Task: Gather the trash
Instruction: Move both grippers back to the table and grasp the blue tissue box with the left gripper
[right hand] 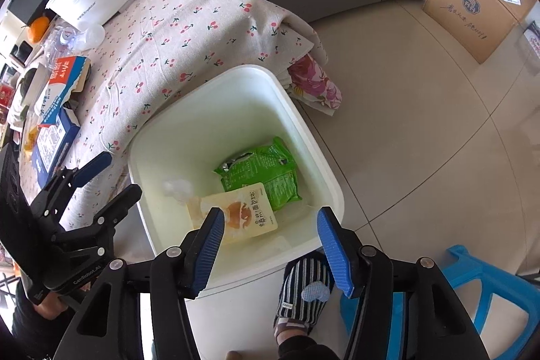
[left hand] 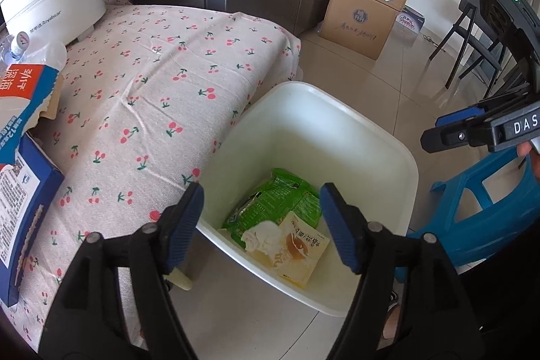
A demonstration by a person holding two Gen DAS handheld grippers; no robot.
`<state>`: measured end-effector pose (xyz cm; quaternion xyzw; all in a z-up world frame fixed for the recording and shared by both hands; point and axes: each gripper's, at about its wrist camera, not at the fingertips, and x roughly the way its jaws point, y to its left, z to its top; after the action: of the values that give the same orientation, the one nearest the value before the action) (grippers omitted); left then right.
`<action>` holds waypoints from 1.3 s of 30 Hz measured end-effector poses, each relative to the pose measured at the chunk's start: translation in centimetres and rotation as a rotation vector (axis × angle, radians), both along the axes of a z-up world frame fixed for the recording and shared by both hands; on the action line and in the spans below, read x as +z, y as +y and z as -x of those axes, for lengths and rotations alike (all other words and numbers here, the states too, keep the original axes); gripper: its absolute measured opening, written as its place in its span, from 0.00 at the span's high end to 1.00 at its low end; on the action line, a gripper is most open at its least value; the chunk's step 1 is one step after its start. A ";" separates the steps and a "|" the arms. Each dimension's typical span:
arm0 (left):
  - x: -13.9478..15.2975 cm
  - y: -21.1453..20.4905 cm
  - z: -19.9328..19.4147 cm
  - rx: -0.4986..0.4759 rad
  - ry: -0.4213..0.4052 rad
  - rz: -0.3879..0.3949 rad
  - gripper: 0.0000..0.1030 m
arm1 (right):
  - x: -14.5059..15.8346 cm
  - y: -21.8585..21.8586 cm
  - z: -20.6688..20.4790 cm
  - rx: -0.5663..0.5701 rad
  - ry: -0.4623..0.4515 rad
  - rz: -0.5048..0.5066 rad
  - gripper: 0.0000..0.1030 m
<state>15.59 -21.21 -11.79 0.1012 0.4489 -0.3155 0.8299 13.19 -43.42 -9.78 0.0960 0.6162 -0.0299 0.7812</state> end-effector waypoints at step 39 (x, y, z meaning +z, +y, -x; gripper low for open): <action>4.3 22.9 -3.3 0.353 -0.034 -0.165 0.15 | 2.3 13.8 -5.0 0.221 -0.094 0.070 0.23</action>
<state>18.86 1.65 -7.49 0.0939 0.4699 -0.1252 0.8688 18.20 -29.59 -7.53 0.0012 0.5845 0.0395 0.8105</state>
